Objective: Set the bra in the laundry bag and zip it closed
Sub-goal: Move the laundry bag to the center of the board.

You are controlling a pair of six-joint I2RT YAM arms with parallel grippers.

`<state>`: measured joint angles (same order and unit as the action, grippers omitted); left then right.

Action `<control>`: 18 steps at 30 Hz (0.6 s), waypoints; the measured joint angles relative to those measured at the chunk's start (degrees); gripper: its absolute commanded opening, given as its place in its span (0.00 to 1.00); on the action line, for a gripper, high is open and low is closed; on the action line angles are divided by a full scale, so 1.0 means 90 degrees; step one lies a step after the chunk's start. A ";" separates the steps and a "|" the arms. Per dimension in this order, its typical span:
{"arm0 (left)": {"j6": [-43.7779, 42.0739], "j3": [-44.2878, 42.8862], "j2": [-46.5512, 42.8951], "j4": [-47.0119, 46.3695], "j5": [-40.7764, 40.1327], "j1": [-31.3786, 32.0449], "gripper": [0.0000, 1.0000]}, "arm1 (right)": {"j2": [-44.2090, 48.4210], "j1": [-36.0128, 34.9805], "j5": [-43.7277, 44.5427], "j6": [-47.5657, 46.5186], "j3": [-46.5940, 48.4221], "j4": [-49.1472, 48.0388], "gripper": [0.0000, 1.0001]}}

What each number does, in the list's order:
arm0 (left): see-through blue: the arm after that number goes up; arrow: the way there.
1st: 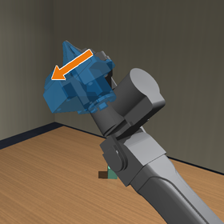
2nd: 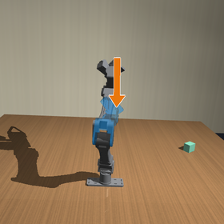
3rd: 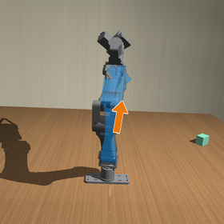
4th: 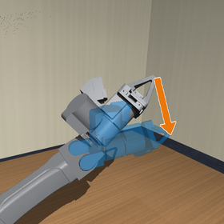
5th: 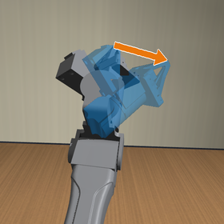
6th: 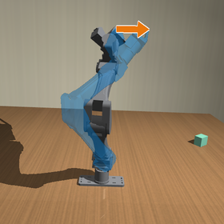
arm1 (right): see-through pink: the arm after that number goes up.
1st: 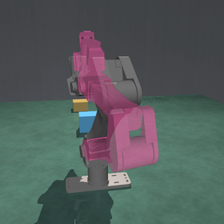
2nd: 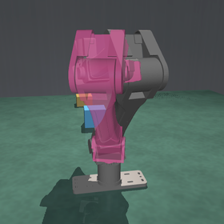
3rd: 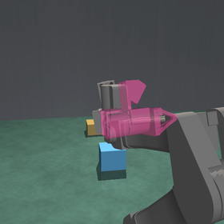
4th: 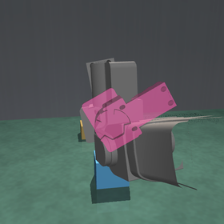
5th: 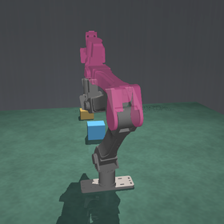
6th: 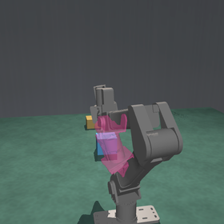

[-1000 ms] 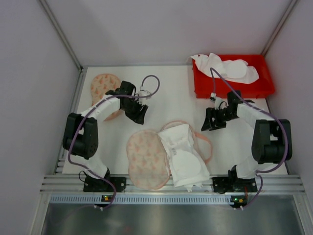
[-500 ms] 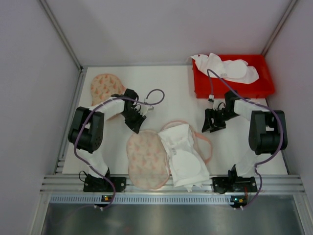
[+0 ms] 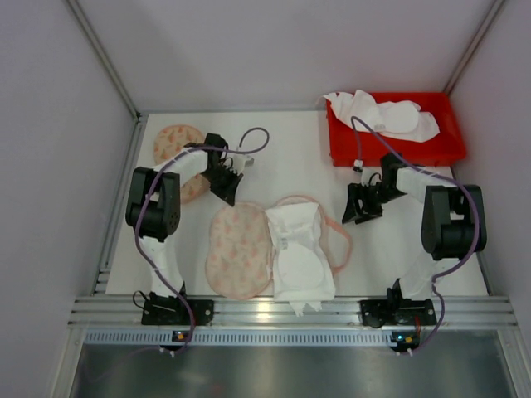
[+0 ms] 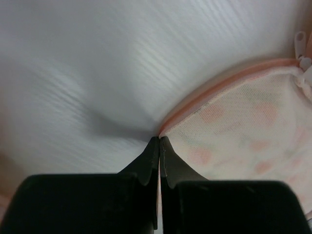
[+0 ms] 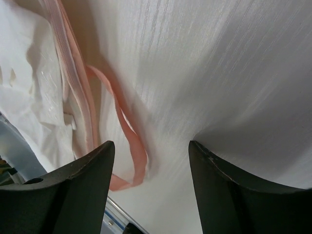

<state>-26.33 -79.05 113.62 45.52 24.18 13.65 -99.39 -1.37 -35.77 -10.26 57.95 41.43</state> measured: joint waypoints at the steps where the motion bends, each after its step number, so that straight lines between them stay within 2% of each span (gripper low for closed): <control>1: 0.0029 -0.0160 0.0083 -0.0027 -0.0068 -0.0092 0.00 | 0.0000 0.0000 0.0002 0.0007 0.0002 0.0000 0.63; 4: 0.0117 -0.0571 0.0306 -0.0151 -0.0265 -0.0304 0.22 | 0.0000 0.0000 0.0010 0.0044 0.0029 -0.0024 0.63; 5: 0.0148 -0.0627 0.0325 -0.0199 -0.0299 -0.0342 0.33 | 0.0000 0.0000 0.0010 0.0044 0.0029 -0.0024 0.63; 8: 0.0240 -0.0644 0.0267 -0.0238 -0.0284 -0.0379 0.45 | 0.0015 0.0000 0.0015 0.0041 0.0029 -0.0007 0.63; 12: 0.0143 -0.0364 -0.0447 -0.0199 0.0034 -0.0340 0.47 | 0.0248 0.0000 0.0044 0.0019 0.0032 0.0063 0.63; 15: -0.0114 0.0061 -0.1804 -0.0245 0.0389 -0.0260 0.46 | 0.0566 0.0005 0.0066 -0.0010 0.0090 0.0206 0.63; 18: -0.0546 0.0641 -0.3492 -0.0306 0.0549 0.0202 0.45 | 0.0877 0.0012 0.0061 -0.0010 0.0270 0.0350 0.63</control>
<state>-31.24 -73.28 82.19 42.76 29.12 15.46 -91.50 -1.26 -35.22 -10.35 60.38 44.58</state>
